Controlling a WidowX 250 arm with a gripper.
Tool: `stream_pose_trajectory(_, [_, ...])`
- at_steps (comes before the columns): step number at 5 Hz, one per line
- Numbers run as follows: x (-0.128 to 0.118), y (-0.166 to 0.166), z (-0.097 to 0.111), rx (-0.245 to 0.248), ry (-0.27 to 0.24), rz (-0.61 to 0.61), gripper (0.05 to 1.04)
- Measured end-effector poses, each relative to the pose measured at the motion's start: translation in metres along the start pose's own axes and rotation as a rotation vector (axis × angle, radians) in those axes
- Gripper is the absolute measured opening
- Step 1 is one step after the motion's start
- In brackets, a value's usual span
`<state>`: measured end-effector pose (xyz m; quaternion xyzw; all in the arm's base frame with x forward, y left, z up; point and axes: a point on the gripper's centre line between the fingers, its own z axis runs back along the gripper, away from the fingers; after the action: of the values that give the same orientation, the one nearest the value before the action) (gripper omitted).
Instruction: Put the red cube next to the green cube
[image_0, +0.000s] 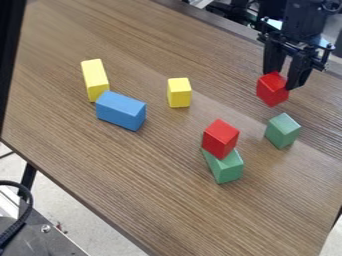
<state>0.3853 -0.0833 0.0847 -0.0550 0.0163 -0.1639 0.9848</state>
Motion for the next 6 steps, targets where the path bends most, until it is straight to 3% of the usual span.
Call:
stream_pose_trajectory(2, [-0.006,0.003,-0.011,-0.011,0.015,0.055,0.586])
stream_pose_trajectory(3, [-0.021,0.011,-0.017,-0.002,0.039,0.188,0.902])
stream_pose_trajectory(4, [-0.029,0.012,-0.003,0.015,-0.017,0.283,1.003])
stream_pose_trajectory(6, [-0.038,0.008,0.008,0.037,-0.032,0.324,0.999])
